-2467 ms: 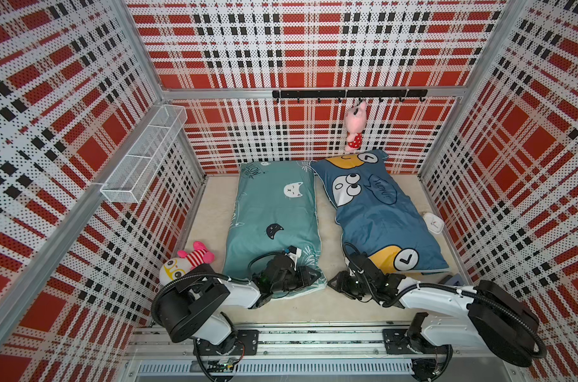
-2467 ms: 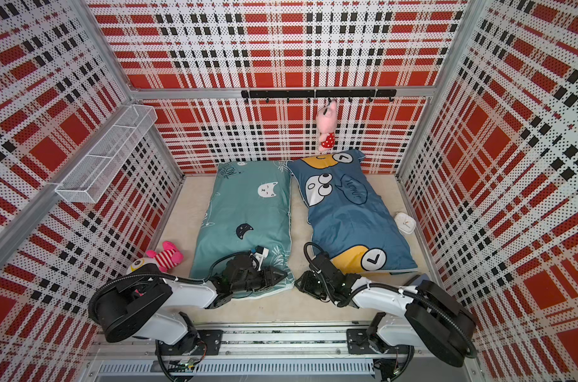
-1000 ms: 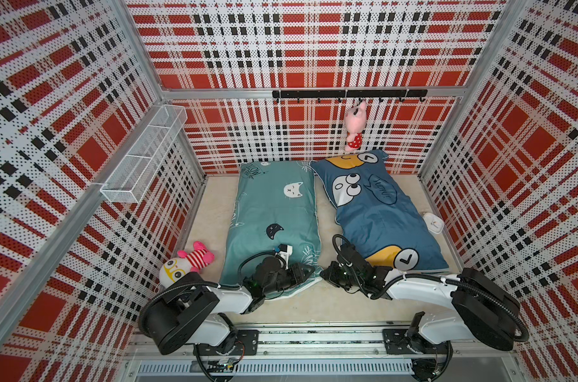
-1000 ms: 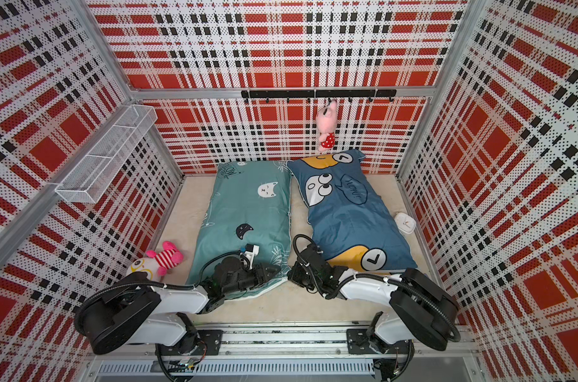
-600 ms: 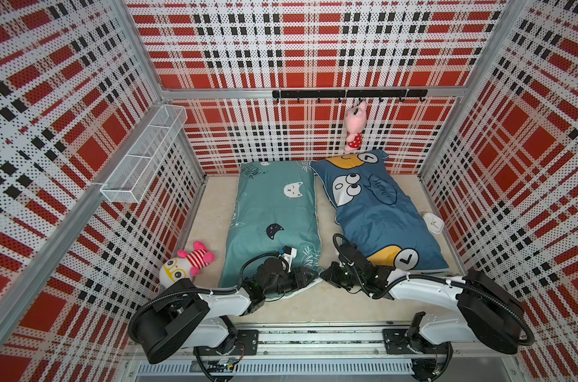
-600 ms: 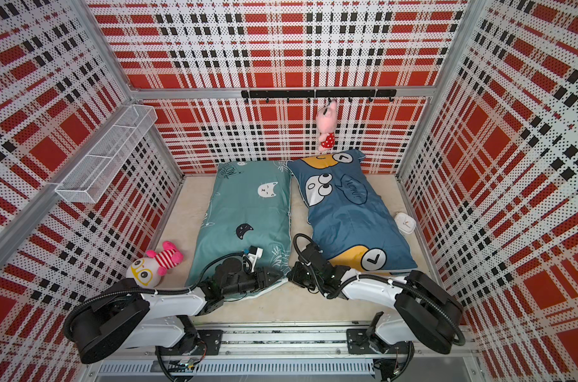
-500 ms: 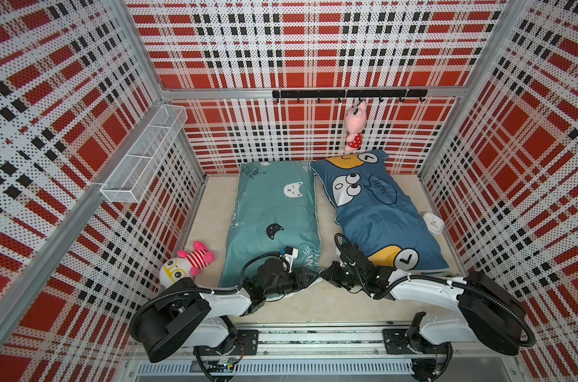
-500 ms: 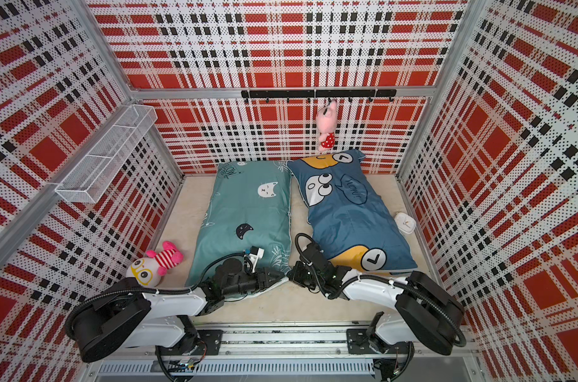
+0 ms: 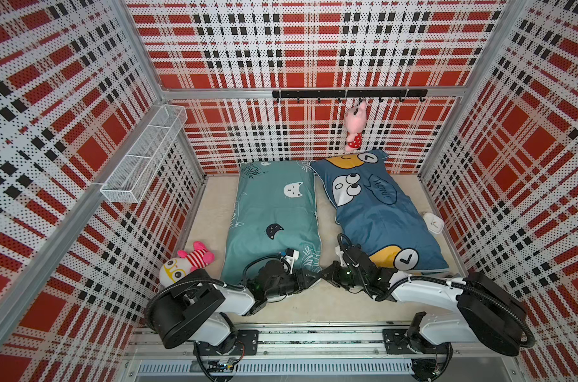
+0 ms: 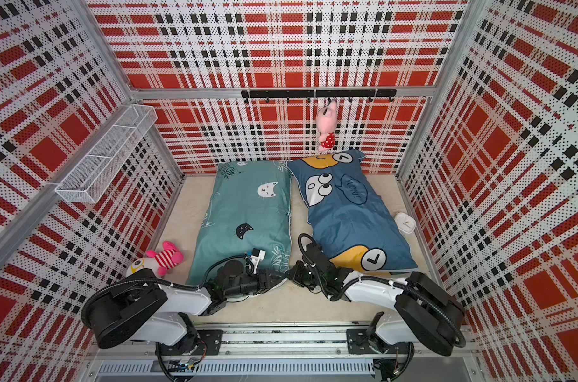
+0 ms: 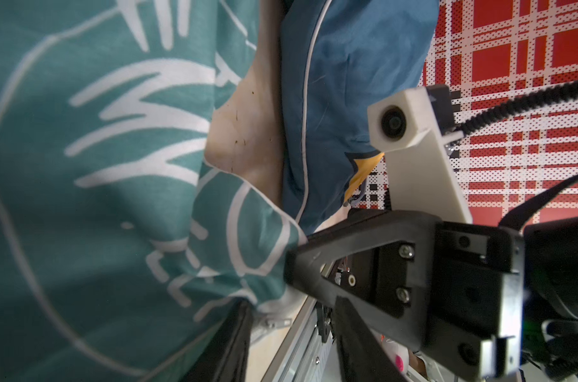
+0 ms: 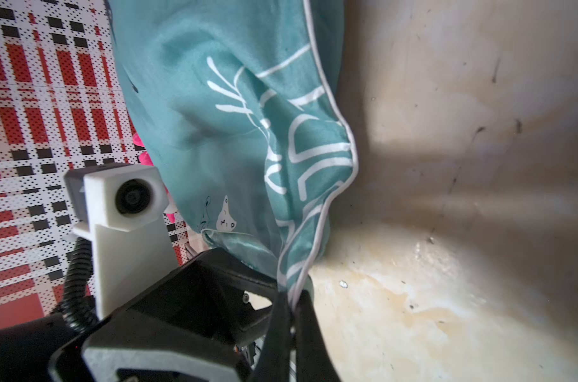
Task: Zip up pillowcases
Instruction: Zip the zipper on the pillowcase.
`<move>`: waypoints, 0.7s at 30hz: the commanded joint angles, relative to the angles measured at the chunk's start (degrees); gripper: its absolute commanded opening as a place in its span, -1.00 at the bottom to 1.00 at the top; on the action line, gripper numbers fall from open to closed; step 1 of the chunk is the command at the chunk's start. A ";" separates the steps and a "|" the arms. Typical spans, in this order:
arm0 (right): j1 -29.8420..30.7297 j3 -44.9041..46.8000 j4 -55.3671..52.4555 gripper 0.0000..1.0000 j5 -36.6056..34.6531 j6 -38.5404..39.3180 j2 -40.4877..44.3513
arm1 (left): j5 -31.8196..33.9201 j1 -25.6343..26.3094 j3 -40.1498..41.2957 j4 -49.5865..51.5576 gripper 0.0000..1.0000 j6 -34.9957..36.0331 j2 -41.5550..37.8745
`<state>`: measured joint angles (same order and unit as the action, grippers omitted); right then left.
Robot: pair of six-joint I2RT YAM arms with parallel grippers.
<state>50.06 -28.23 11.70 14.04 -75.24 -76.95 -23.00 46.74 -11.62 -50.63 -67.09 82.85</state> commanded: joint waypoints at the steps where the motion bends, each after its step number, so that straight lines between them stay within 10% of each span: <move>1: -0.15 0.29 6.66 -1.00 2.13 -2.30 -1.77 | -0.55 0.19 1.23 -6.88 -0.10 -2.11 1.28; 21: -1.20 0.54 4.56 -1.00 1.07 -0.86 -2.19 | -2.12 -2.27 3.28 -9.70 -0.29 -3.03 1.33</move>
<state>49.10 -27.49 16.34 15.22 -76.25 -79.66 -23.88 44.91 -7.86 -58.43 -70.70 83.70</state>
